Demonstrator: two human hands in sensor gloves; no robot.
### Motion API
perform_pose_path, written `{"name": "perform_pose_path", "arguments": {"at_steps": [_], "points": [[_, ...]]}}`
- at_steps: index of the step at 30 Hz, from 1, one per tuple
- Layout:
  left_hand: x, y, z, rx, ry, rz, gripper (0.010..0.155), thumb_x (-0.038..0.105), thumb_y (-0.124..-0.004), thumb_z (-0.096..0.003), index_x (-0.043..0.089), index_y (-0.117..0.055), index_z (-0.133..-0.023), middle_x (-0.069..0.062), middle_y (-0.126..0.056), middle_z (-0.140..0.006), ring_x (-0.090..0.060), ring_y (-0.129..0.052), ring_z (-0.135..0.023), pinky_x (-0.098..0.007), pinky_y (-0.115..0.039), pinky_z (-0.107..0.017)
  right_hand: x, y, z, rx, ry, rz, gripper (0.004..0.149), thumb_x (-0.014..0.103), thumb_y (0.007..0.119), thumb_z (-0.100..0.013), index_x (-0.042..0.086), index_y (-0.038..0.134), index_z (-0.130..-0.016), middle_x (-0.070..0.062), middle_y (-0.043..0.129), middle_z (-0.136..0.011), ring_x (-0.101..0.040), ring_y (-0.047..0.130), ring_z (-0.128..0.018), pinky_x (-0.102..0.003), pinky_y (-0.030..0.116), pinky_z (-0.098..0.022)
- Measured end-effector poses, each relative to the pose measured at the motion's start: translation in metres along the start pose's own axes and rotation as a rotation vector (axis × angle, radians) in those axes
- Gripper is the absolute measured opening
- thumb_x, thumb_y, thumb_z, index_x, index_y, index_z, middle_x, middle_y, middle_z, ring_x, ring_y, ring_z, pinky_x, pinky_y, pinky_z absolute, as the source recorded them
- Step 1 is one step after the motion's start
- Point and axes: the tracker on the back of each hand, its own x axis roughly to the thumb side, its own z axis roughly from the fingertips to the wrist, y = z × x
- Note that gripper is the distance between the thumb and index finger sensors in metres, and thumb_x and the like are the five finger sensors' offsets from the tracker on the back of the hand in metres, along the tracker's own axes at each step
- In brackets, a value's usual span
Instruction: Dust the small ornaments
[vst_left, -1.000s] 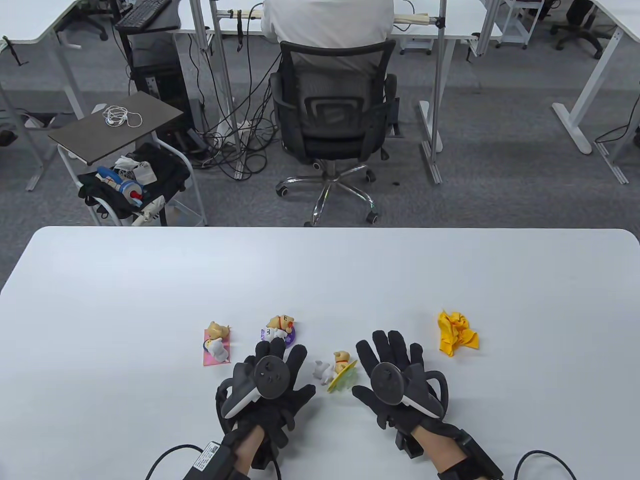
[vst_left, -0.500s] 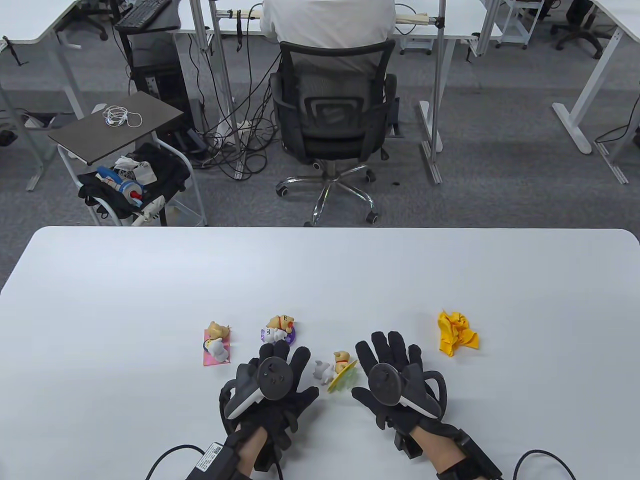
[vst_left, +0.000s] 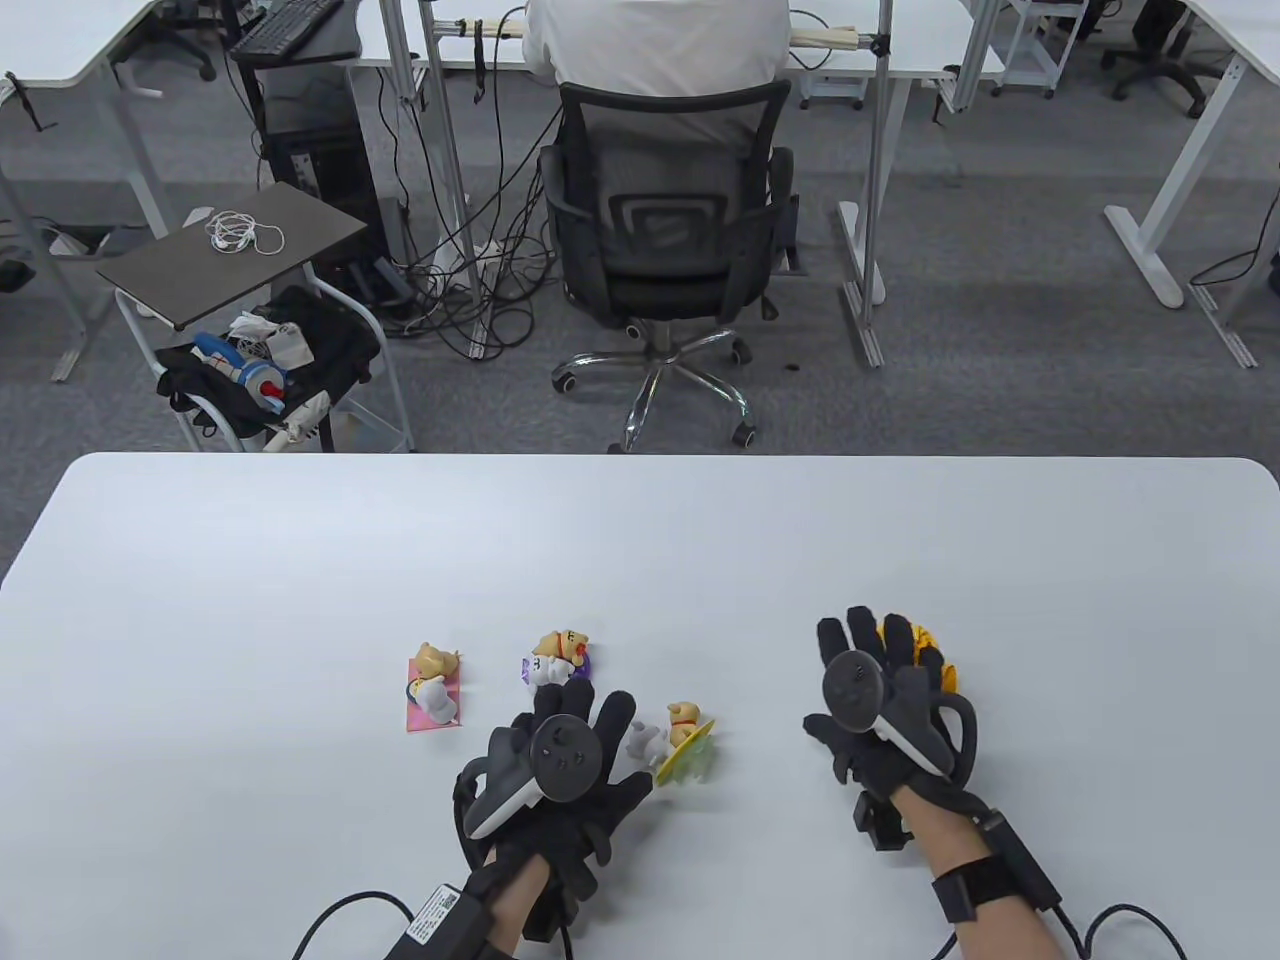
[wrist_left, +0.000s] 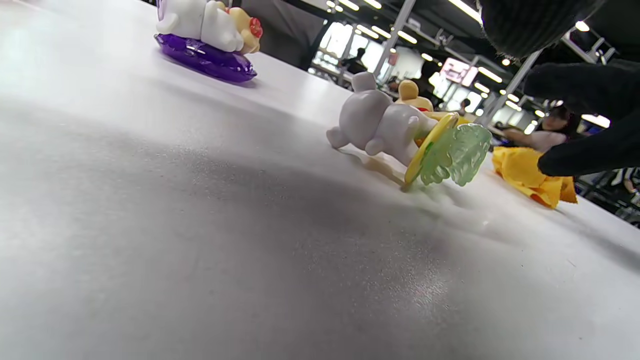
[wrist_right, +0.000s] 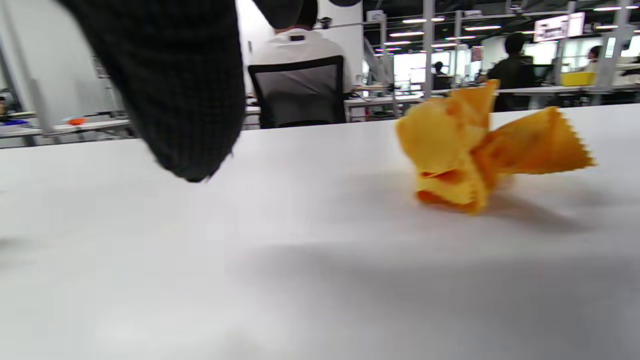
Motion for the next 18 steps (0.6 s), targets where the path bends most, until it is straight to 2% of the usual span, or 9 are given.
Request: {"name": "perform_pose_path", "arguments": {"at_steps": [5,9,13,15,18], "points": [[-0.002,0.000,-0.002,-0.005,0.008,0.005,0.079,0.069,-0.066,-0.0478,0.047,-0.017,-0.106,0.000,-0.003,-0.117,-0.029,0.000,-0.105,-0.056,-0.017,-0.076,-0.033,-0.001,-0.032,0.144,0.159,0.031,0.102,0.057,0.095,-0.036,0.040,0.029,-0.112,-0.007,0.014,-0.119,-0.047,0.022,-0.111,-0.069,0.029,-0.078],[-0.005,-0.001,-0.003,-0.005,0.017,0.013,0.079,0.068,-0.066,-0.0481,0.046,-0.017,-0.106,0.000,-0.004,-0.117,-0.029,0.000,-0.105,-0.056,-0.018,-0.076,-0.044,0.007,-0.053,0.332,0.177,0.094,0.092,0.052,0.091,-0.041,0.047,0.026,-0.107,0.003,0.012,-0.117,-0.029,0.023,-0.112,-0.061,0.029,-0.081],[-0.003,-0.001,-0.003,-0.009,0.018,0.015,0.079,0.068,-0.065,-0.0482,0.046,-0.017,-0.106,-0.001,-0.003,-0.117,-0.030,0.000,-0.105,-0.056,-0.018,-0.076,-0.040,0.014,-0.060,0.353,0.154,0.090,0.079,0.042,0.089,-0.045,0.046,0.038,-0.106,0.005,0.026,-0.117,-0.026,0.034,-0.112,-0.059,0.035,-0.081],[-0.003,0.000,-0.002,-0.003,0.017,0.017,0.079,0.068,-0.066,-0.0481,0.046,-0.017,-0.106,-0.001,-0.004,-0.117,-0.030,-0.001,-0.105,-0.056,-0.018,-0.076,-0.037,0.019,-0.062,0.379,0.156,0.088,0.073,0.035,0.089,-0.047,0.043,0.046,-0.105,0.004,0.033,-0.117,-0.030,0.046,-0.110,-0.058,0.042,-0.080],[-0.003,0.000,-0.002,-0.006,0.017,0.016,0.079,0.068,-0.066,-0.0482,0.046,-0.017,-0.106,0.000,-0.004,-0.117,-0.030,-0.001,-0.105,-0.056,-0.019,-0.076,-0.030,0.019,-0.065,0.336,0.141,0.090,0.065,0.025,0.091,-0.047,0.035,0.060,-0.104,-0.001,0.051,-0.113,-0.034,0.065,-0.100,-0.059,0.054,-0.075]]}}
